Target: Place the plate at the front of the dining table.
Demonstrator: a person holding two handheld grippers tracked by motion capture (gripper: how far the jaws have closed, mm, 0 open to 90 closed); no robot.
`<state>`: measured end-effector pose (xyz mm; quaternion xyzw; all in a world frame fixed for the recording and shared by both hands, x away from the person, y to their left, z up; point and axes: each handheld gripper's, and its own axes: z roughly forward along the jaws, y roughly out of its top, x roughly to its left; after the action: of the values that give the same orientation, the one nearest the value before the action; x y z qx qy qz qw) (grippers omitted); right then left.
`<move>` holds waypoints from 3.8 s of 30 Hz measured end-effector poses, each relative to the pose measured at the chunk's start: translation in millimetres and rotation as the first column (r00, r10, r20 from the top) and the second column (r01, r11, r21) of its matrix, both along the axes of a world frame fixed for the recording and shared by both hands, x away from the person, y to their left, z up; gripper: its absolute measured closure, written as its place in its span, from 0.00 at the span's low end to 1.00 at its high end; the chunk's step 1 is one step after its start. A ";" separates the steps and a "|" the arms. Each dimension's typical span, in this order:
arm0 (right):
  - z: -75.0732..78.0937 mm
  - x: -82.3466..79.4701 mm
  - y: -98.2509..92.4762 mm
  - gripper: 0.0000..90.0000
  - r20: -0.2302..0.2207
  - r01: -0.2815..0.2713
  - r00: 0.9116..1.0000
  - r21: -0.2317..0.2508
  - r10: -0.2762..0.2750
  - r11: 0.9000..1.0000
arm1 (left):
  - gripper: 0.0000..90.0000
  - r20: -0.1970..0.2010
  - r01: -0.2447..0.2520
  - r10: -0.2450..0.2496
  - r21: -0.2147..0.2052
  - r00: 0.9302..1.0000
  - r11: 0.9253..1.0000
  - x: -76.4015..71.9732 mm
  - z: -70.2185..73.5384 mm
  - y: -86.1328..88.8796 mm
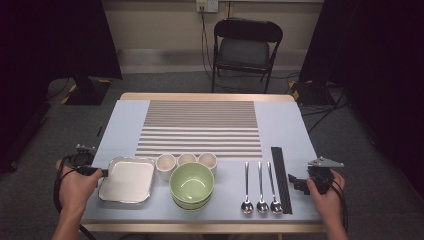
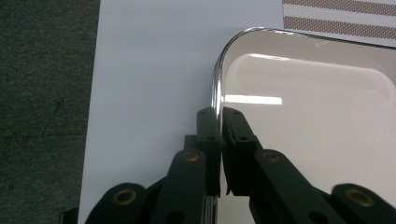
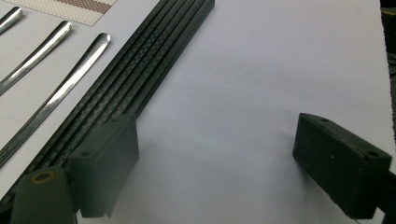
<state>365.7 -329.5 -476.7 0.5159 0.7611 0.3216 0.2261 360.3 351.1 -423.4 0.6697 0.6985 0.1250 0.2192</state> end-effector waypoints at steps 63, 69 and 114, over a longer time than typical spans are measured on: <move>0.0 0.0 -0.1 0.15 0.000 0.000 1.000 0.000 0.000 1.000 | 0.96 -0.009 0.002 -0.002 0.014 1.000 1.000 -1.7 6.6 -0.4; 0.0 0.0 0.0 0.15 0.000 0.000 1.000 0.000 0.000 1.000 | 0.95 -0.010 0.012 -0.012 0.020 1.000 1.000 -1.3 6.3 -0.4; -0.1 0.2 -0.2 0.15 0.000 -0.001 1.000 0.001 0.001 1.000 | 0.99 0.009 -0.027 0.027 -0.006 1.000 1.000 -6.7 20.1 5.5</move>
<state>365.9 -329.6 -476.8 0.5155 0.7613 0.3223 0.2255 353.6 356.6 -403.2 0.6590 0.7068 0.1288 0.2226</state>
